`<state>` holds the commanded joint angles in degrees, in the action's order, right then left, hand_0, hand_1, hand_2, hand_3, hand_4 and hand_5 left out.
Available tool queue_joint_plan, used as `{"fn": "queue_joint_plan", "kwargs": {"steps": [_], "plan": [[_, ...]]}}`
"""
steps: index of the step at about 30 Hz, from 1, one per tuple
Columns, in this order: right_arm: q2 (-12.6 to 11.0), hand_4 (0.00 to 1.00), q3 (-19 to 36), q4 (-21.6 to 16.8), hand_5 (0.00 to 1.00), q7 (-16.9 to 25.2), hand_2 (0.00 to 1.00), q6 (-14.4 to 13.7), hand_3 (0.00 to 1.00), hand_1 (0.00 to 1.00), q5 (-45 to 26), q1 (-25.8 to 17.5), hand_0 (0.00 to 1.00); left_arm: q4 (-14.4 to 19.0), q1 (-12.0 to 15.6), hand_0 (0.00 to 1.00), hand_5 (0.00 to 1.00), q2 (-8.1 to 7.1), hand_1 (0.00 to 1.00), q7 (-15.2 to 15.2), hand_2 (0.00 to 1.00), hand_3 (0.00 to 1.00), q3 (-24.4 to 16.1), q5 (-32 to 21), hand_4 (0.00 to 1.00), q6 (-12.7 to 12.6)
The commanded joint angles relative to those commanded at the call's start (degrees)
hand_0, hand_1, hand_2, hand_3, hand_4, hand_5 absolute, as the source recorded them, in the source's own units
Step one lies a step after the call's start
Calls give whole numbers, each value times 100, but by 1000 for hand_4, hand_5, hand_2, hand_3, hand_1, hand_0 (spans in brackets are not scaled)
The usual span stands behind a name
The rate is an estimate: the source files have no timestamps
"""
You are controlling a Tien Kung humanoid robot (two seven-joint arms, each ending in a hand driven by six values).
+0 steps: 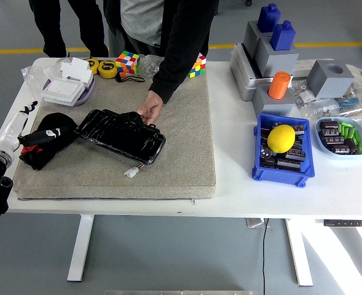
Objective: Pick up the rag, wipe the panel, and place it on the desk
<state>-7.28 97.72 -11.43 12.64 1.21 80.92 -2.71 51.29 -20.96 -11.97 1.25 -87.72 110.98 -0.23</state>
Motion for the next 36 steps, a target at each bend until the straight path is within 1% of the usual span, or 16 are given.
{"fn": "queue_joint_plan", "kwargs": {"steps": [2, 3, 7, 9, 10, 15, 16, 17, 21, 22, 24, 27, 28, 33, 34, 36], "plan": [[1, 908, 0, -1, 373, 0, 482, 0, 522, 565, -1, 0, 589, -13, -8, 998, 398, 0, 998, 1, 984, 960, 9, 7, 998, -3], [5, 909, 2, -1, 374, 1, 482, 1, 522, 565, 0, 5, 589, -69, -40, 963, 325, 3, 947, 13, 922, 877, 28, 49, 998, -3], [17, 909, -39, -15, 374, 5, 482, -1, 522, 565, -40, 26, 589, -203, -99, 963, 325, 16, 947, 80, 922, 877, 72, 117, 998, -33], [20, 909, -53, -25, 374, 8, 482, -3, 522, 565, -65, 39, 589, -269, -128, 963, 325, 25, 947, 89, 922, 877, 104, 150, 998, -87], [23, 909, -47, -26, 374, 9, 482, -4, 522, 565, -66, 42, 587, -303, -145, 821, 99, 29, 776, 93, 750, 785, 113, 158, 998, -109], [25, 909, -23, -25, 374, 11, 482, -7, 522, 565, -64, 54, 587, -583, -297, 821, 99, 61, 776, 109, 750, 785, 152, 103, 998, -199], [24, 910, -21, -25, 373, 12, 482, -7, 522, 565, -64, 55, 588, -617, -315, 721, 22, 67, 682, 134, 694, 641, 154, 73, 967, -180], [24, 910, -18, -24, 373, 11, 482, -7, 522, 565, -60, 57, 588, -644, -330, 721, 22, 72, 682, 156, 694, 641, 157, 52, 967, -164], [27, 910, -26, -30, 373, 16, 482, -10, 522, 565, -81, 63, 588, -749, -374, 721, 22, 100, 682, 60, 694, 641, 201, -54, 967, -320], [31, 910, -27, -30, 374, 20, 482, -12, 521, 565, -84, 62, 588, -756, -375, 471, 2, 108, 468, -15, 528, 578, 213, -90, 769, -403], [36, 910, -26, -30, 374, 26, 482, -15, 521, 565, -86, 62, 588, -765, -378, 471, 2, 127, 468, -177, 528, 578, 231, -240, 769, -550], [48, 910, 1, -24, 374, 26, 482, -18, 521, 565, -72, 63, 588, -776, -393, 471, 2, 155, 468, -318, 528, 578, 264, -318, 769, -707], [52, 911, -2, -26, 373, 28, 482, -18, 522, 565, -81, 64, 586, -779, -400, 340, 2, 161, 354, -351, 484, 573, 274, -339, 670, -742], [55, 911, -15, -36, 373, 30, 482, -22, 522, 565, -102, 73, 586, -810, -418, 340, 2, 177, 354, -411, 484, 573, 293, -284, 670, -814], [53, 911, -17, -38, 373, 31, 482, -23, 521, 565, -103, 73, 587, -805, -417, 261, 2, 175, 306, -408, 438, 561, 300, -255, 664, -823], [51, 911, -6, -39, 373, 34, 482, -23, 521, 565, -99, 71, 587, -795, -411, 261, 2, 170, 306, -431, 438, 561, 309, -222, 664, -846]]}}
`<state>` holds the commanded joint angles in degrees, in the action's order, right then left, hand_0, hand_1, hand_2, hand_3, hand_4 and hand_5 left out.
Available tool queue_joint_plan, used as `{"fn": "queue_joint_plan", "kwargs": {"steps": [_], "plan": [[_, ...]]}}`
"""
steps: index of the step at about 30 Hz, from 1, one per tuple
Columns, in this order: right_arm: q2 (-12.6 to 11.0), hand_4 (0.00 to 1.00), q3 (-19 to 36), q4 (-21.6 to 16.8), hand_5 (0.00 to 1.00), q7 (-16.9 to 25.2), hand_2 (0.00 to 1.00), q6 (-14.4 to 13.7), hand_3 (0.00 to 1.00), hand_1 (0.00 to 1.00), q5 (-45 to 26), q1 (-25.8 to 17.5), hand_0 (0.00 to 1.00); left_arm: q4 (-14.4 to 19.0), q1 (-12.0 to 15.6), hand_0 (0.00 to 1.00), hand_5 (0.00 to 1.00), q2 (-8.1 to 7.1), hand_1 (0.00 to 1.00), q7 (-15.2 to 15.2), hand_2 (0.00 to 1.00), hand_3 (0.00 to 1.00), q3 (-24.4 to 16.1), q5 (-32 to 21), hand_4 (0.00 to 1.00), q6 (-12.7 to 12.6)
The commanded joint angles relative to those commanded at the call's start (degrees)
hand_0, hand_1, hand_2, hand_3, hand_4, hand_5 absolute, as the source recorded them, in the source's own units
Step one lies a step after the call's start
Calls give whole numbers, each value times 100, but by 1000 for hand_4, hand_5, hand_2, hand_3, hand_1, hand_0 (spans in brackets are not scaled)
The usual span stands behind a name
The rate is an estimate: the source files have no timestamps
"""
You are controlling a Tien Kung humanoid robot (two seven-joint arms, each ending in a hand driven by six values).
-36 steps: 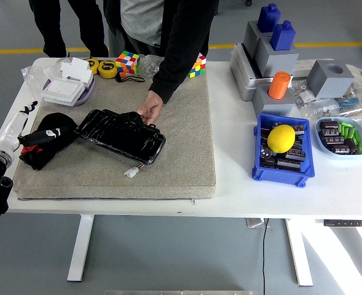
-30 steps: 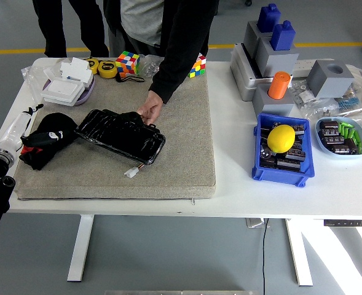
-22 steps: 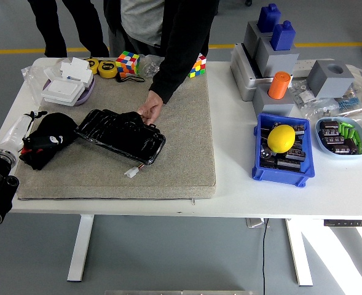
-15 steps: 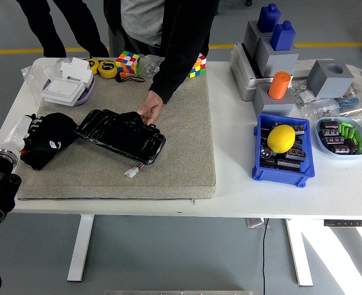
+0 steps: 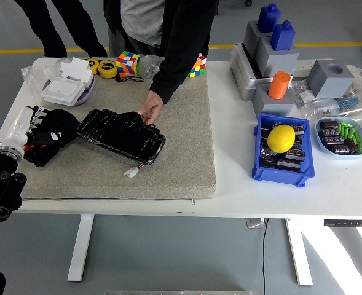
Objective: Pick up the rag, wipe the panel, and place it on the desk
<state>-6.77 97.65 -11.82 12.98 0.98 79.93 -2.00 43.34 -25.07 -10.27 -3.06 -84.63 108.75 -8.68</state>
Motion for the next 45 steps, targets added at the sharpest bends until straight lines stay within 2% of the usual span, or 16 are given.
{"fn": "queue_joint_plan", "kwargs": {"steps": [3, 4, 13, 18, 22, 28, 35, 45], "plan": [[-11, 911, 8, -1, 373, 13, 482, -8, 521, 565, 4, -7, 587, 72, 30, 261, 2, -13, 306, -25, 438, 561, -45, 129, 664, -41], [-13, 909, 4, -1, 373, 17, 481, -10, 521, 565, 1, -6, 587, 107, 38, 221, 2, -18, 268, -26, 388, 557, -83, 180, 656, -47], [-9, 908, -46, -8, 374, 36, 481, -22, 521, 565, -20, -47, 587, 566, 143, 212, 2, -96, 258, -199, 370, 554, -386, 523, 655, -244], [7, 906, -47, -13, 372, 44, 480, -25, 520, 564, -27, -83, 587, 788, 161, 209, 2, -69, 251, -298, 358, 553, -293, 397, 659, -310], [8, 906, -97, -15, 370, 49, 481, -25, 521, 565, -61, -49, 588, 954, 140, 209, 2, -44, 252, -383, 358, 554, -53, 282, 664, -364], [2, 905, -183, -58, 368, 73, 481, -25, 521, 563, -160, -59, 588, 775, 91, 214, 2, 43, 257, -522, 359, 555, 214, 257, 671, -445], [3, 904, -194, -67, 369, 79, 479, -18, 521, 563, -170, -60, 588, 539, 67, 216, 2, 122, 259, -651, 363, 556, 254, 201, 669, -546], [29, 903, -127, -75, 367, 81, 480, -6, 520, 563, -166, -1, 588, 541, -34, 217, 2, 187, 261, -582, 364, 556, 461, 108, 671, -524]]}}
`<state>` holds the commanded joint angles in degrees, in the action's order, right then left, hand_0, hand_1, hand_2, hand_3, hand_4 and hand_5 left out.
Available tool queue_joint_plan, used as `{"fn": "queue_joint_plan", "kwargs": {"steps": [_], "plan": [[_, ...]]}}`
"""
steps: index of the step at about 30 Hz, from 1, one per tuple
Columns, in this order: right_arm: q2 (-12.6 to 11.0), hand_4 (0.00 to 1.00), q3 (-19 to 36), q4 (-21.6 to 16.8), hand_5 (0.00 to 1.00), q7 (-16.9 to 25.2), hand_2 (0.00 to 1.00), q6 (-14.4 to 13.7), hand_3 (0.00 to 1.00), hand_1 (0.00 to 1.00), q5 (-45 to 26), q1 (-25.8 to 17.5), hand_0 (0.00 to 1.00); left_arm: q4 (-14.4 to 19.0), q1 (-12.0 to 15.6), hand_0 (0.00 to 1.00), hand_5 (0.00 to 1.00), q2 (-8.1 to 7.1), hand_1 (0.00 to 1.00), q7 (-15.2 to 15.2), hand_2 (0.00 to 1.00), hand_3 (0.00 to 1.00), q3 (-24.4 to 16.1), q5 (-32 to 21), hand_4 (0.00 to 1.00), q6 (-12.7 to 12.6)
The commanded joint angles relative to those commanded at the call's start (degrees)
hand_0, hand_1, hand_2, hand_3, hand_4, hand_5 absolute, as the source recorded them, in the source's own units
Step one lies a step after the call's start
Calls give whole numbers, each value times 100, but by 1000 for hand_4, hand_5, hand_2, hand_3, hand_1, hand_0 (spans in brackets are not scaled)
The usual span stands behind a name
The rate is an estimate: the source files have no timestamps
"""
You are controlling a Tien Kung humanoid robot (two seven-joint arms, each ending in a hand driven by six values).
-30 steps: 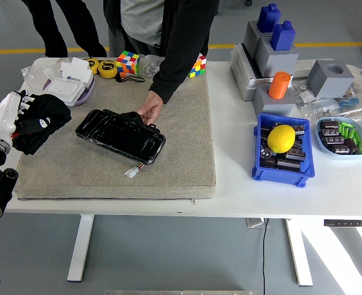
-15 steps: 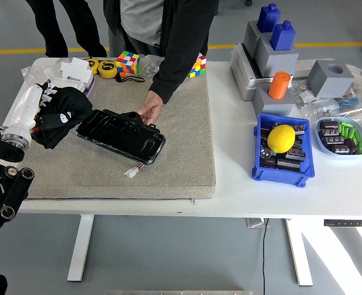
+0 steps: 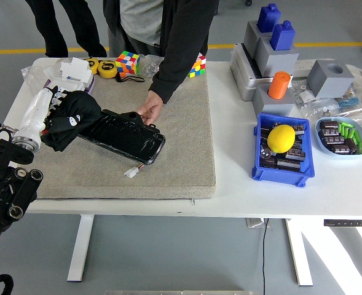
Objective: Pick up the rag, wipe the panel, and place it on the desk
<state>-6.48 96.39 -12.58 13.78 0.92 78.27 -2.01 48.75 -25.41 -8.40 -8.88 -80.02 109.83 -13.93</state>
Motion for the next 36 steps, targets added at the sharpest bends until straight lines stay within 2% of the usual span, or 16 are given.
{"fn": "queue_joint_plan", "kwargs": {"steps": [15, 22, 28, 36], "plan": [[-8, 903, -157, -84, 364, 3, 479, 9, 521, 563, -132, -7, 588, -131, -13, 217, 2, 1, 264, 119, 365, 556, 109, -169, 672, 91], [-3, 903, -164, -89, 364, 2, 479, 14, 522, 563, -121, -34, 588, 164, 106, 217, 2, -17, 262, 127, 365, 556, 418, -511, 670, 101], [-6, 903, -164, -93, 364, 4, 480, 18, 521, 563, -113, -51, 589, 550, 211, 217, 2, -45, 263, 183, 364, 556, 963, -739, 671, 86], [-19, 904, -214, -126, 363, 4, 479, 21, 521, 563, -148, -64, 589, 802, 294, 216, 2, -51, 262, 229, 365, 556, 1565, -834, 673, 69]]}}
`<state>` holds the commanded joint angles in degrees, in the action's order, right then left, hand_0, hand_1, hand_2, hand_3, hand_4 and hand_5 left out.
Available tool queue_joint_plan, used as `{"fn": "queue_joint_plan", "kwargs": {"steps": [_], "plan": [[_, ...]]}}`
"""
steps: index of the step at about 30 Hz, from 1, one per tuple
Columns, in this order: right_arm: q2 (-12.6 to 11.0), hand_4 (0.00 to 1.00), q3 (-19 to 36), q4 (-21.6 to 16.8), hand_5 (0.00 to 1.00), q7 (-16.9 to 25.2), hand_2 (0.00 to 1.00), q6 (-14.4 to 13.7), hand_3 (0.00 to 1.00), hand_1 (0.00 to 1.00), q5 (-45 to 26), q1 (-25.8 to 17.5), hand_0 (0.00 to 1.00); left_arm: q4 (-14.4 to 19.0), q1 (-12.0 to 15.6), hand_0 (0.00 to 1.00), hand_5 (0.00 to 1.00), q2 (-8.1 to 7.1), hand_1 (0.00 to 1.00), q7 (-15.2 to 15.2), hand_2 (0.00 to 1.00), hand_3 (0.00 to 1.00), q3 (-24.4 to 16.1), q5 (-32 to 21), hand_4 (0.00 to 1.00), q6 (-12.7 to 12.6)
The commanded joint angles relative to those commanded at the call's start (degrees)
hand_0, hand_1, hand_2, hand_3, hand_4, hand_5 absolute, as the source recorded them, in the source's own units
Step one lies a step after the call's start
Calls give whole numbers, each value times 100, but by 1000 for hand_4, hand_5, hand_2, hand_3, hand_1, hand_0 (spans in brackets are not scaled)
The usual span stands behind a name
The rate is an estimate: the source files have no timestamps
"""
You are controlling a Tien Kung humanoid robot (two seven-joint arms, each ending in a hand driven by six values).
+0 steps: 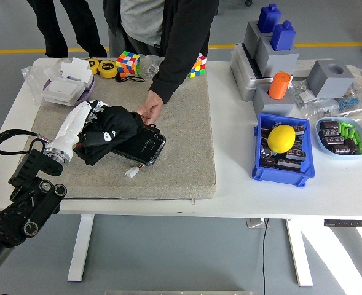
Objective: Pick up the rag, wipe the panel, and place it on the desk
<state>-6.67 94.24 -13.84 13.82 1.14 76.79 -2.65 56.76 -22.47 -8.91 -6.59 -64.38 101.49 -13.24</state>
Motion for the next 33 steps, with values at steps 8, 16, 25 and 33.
{"fn": "queue_joint_plan", "kwargs": {"steps": [8, 16, 25, 33], "plan": [[-2, 903, -16, -20, 361, 1, 479, 3, 521, 563, -14, 1, 589, 319, 24, 216, 2, 55, 260, -10, 365, 556, 707, -114, 672, -54], [0, 903, -70, -47, 359, -1, 478, 5, 521, 564, -56, -1, 589, 342, -99, 216, 2, 231, 259, -41, 365, 556, 1093, -164, 672, -107], [2, 903, -117, -76, 357, -2, 478, 5, 521, 563, -97, 3, 589, 221, -232, 216, 2, 364, 259, -86, 364, 556, 1189, -113, 673, -169], [0, 902, -132, -82, 356, -5, 478, 9, 521, 562, -104, 3, 589, -99, -342, 215, 2, 408, 259, -177, 365, 556, 1011, -20, 673, -293]]}}
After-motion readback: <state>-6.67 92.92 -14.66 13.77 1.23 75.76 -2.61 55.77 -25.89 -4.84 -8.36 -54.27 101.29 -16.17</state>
